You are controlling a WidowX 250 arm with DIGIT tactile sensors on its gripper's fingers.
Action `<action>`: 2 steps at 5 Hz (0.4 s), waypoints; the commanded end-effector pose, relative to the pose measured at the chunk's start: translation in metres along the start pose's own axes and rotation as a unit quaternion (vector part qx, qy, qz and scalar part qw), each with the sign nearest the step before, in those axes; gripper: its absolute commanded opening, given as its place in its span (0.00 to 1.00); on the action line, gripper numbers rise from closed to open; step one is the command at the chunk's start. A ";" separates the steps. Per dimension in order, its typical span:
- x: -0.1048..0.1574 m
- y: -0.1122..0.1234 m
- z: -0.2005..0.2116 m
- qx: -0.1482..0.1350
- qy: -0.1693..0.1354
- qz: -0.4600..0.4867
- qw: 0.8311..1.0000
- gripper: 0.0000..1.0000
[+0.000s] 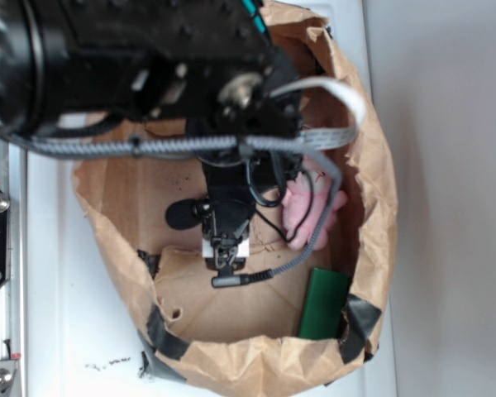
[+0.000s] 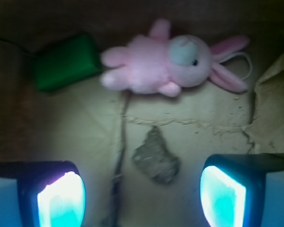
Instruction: Grab the rock.
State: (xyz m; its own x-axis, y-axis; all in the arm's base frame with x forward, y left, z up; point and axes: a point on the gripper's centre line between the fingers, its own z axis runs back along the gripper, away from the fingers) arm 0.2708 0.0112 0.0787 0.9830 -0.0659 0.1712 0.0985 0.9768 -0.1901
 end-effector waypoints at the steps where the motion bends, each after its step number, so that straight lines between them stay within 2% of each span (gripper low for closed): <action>1: 0.005 0.007 -0.019 0.023 -0.036 -0.003 0.999 1.00; 2: -0.003 0.011 -0.026 0.018 -0.033 -0.010 0.999 1.00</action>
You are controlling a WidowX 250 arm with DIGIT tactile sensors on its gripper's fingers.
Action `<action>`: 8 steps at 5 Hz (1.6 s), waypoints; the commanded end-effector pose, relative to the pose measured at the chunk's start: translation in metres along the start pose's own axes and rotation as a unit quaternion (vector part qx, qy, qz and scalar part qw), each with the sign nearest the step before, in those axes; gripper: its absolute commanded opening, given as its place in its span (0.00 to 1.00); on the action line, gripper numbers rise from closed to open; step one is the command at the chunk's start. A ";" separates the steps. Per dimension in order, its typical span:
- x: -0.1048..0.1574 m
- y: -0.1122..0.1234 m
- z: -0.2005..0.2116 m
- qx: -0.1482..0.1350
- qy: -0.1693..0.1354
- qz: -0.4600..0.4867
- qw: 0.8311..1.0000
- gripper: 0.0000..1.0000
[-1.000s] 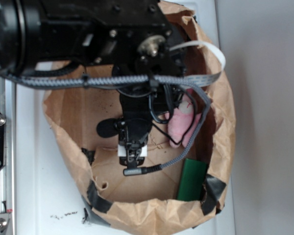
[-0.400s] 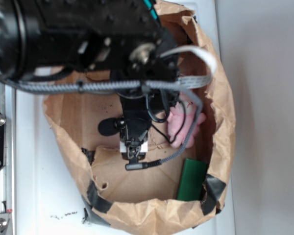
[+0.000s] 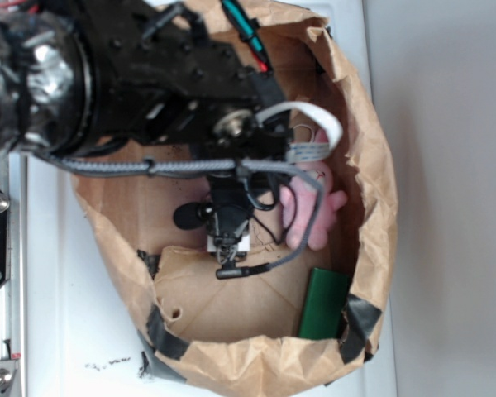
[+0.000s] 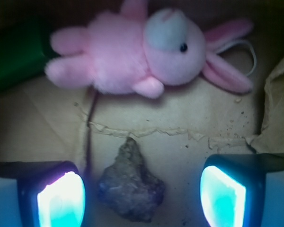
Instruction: Grab the rock.
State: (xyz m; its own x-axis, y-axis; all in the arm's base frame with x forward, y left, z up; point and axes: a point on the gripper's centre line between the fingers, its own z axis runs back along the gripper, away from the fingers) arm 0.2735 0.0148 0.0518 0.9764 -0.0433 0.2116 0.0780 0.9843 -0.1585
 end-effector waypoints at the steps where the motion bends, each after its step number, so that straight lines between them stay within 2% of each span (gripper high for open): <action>1: -0.014 0.000 0.001 0.000 -0.004 -0.033 0.999 1.00; 3: -0.024 -0.004 0.016 -0.026 0.008 -0.043 0.999 1.00; 5: -0.013 -0.006 -0.002 -0.005 -0.005 -0.039 0.999 1.00; 7: 0.002 0.000 -0.020 0.017 -0.003 -0.028 0.999 1.00; 8: 0.000 -0.001 -0.020 0.012 0.000 -0.035 0.999 1.00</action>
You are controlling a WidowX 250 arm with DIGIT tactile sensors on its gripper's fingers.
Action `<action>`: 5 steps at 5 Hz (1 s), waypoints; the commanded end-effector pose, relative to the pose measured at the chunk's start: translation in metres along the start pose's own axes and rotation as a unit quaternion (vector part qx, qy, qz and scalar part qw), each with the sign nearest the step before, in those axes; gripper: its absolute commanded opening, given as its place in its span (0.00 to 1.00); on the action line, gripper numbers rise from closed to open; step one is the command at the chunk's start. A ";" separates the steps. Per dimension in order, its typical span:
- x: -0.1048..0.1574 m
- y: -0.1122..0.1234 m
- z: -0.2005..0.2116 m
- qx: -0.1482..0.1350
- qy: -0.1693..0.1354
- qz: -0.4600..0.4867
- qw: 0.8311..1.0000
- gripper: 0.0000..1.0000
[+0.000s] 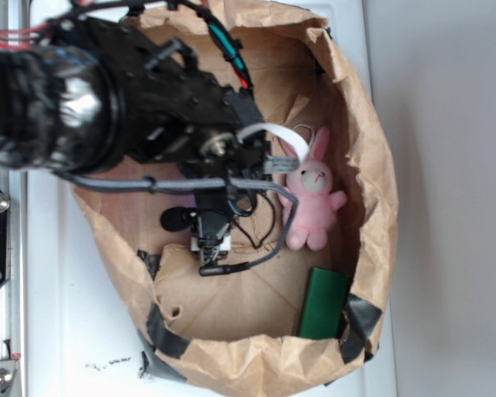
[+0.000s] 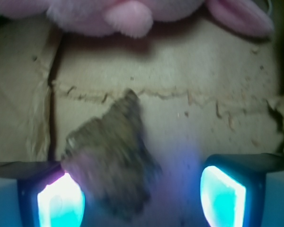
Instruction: Grab the rock.
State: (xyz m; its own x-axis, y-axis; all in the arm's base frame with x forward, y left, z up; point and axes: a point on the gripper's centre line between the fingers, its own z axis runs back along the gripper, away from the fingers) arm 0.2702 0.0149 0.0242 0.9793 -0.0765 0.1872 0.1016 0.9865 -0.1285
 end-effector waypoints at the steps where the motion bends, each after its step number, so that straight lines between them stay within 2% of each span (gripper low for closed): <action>1: 0.004 -0.010 0.006 -0.002 -0.013 -0.027 1.000 1.00; 3: 0.002 -0.013 0.009 -0.014 -0.013 -0.026 0.999 1.00; 5: 0.008 -0.014 0.021 -0.043 -0.041 -0.032 0.998 1.00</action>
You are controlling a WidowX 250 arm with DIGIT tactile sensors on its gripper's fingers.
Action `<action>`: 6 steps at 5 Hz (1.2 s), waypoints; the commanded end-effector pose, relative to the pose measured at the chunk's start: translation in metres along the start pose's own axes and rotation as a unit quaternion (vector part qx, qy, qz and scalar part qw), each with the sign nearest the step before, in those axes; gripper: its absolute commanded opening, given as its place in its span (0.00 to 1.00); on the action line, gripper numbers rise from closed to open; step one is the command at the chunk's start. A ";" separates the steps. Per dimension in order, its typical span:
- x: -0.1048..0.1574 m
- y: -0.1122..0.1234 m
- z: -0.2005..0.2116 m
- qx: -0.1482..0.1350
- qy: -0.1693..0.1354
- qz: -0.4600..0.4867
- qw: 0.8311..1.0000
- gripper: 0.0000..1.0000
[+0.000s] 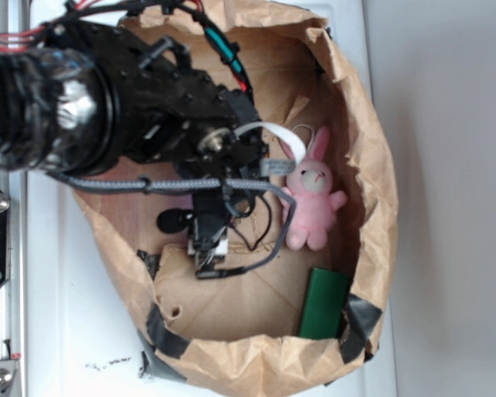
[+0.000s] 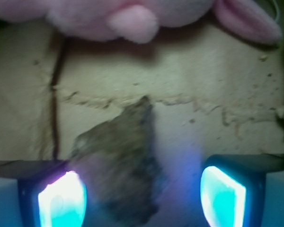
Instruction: Grab the rock.
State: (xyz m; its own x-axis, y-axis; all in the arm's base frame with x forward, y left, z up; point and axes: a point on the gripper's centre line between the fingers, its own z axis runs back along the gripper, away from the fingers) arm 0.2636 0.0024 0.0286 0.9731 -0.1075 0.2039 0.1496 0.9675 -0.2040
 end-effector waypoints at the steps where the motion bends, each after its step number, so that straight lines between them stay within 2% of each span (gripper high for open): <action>1: 0.015 -0.006 0.022 -0.006 -0.037 -0.017 0.999 1.00; 6: 0.034 -0.002 0.013 0.013 -0.049 0.001 0.999 1.00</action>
State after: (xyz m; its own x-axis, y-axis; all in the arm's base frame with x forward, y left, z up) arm 0.2838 0.0038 0.0363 0.9657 -0.0605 0.2524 0.1120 0.9743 -0.1953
